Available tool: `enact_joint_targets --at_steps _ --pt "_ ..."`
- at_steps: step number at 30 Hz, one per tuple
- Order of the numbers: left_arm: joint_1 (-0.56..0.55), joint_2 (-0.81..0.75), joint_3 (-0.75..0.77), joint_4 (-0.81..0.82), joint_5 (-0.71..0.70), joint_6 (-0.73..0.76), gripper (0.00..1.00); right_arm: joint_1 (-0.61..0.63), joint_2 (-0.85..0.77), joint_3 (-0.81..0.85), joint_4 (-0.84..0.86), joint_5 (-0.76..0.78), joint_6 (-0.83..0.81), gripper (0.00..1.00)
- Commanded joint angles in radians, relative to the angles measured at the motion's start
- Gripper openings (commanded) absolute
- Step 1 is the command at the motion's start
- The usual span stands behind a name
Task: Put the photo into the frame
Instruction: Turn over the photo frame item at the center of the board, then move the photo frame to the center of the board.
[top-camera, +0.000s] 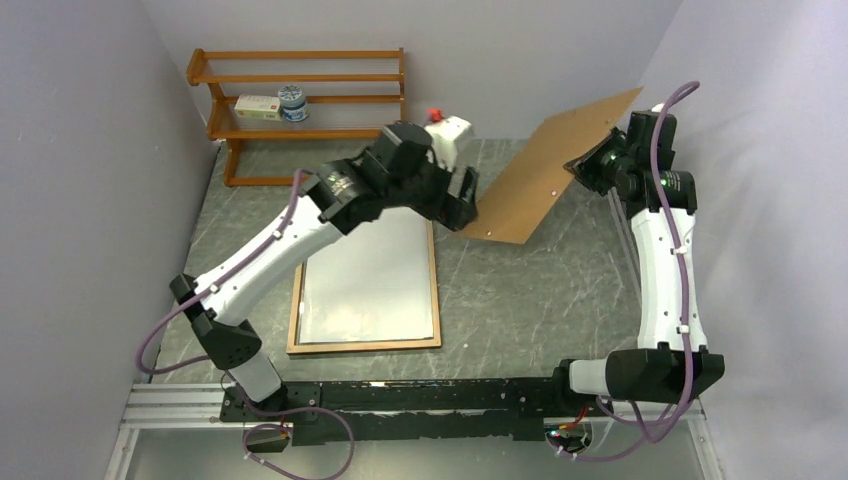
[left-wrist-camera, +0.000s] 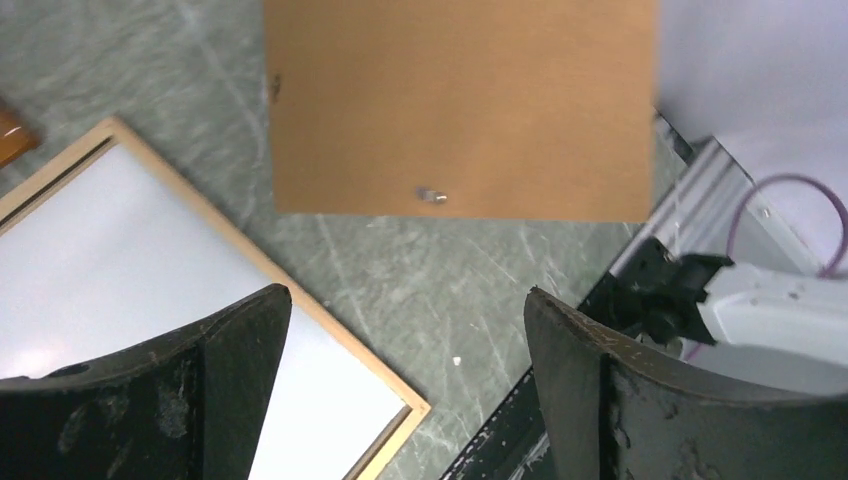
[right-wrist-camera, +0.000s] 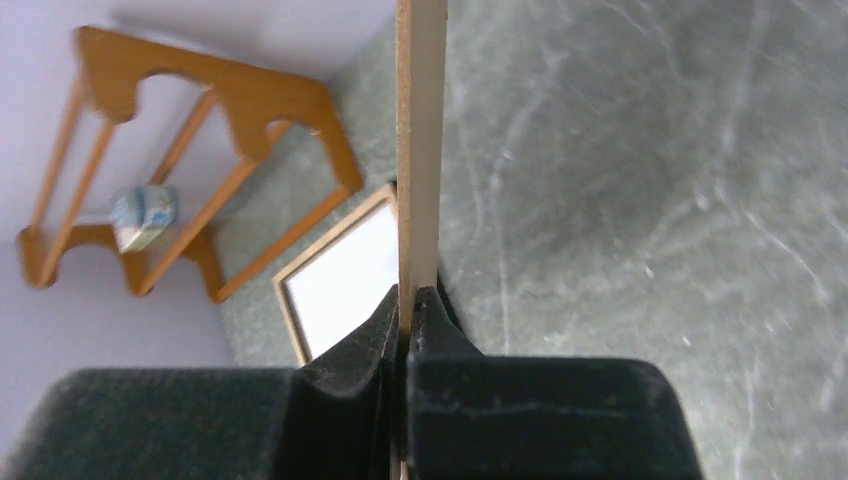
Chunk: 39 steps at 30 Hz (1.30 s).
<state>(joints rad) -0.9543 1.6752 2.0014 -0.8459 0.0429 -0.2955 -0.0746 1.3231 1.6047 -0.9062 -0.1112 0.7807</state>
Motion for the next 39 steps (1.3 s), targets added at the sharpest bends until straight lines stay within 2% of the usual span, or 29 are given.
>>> enact_joint_targets --at_steps 1,5,9,13,18,21,24,27,32,36,39 --pt "0.113 -0.083 -0.073 0.034 0.002 -0.074 0.92 -0.016 -0.068 -0.024 0.332 -0.336 -0.097 0.0" --pt "0.279 -0.129 -0.177 0.005 -0.026 -0.103 0.92 -0.016 -0.096 -0.131 0.54 -0.546 -0.074 0.0" --pt "0.5 -0.156 -0.302 -0.03 -0.004 -0.123 0.93 -0.014 -0.139 -0.319 0.788 -0.699 0.042 0.0" --pt "0.751 -0.148 -0.38 -0.06 0.08 -0.127 0.93 -0.009 -0.161 -0.458 0.942 -0.764 0.1 0.0" --pt "0.946 -0.127 -0.536 0.002 0.126 -0.126 0.93 0.001 -0.16 -0.592 1.104 -0.834 0.168 0.0" --pt "1.07 -0.115 -0.673 0.094 0.183 -0.143 0.9 0.012 -0.148 -0.64 1.137 -0.857 0.175 0.0" --pt "1.135 -0.108 -0.798 0.206 0.266 -0.164 0.89 0.023 -0.132 -0.666 1.141 -0.877 0.161 0.0" --pt "1.152 -0.099 -0.892 0.331 0.348 -0.166 0.91 0.032 -0.121 -0.673 1.118 -0.881 0.129 0.0" --pt "1.152 0.009 -0.901 0.394 0.388 -0.146 0.9 0.06 -0.104 -0.688 1.112 -0.887 0.089 0.0" --pt "1.152 0.105 -0.886 0.402 0.458 -0.172 0.83 0.096 -0.076 -0.697 1.101 -0.866 0.071 0.0" --pt "1.144 0.12 -0.9 0.433 0.526 -0.212 0.79 0.132 -0.053 -0.704 1.116 -0.841 0.081 0.0"
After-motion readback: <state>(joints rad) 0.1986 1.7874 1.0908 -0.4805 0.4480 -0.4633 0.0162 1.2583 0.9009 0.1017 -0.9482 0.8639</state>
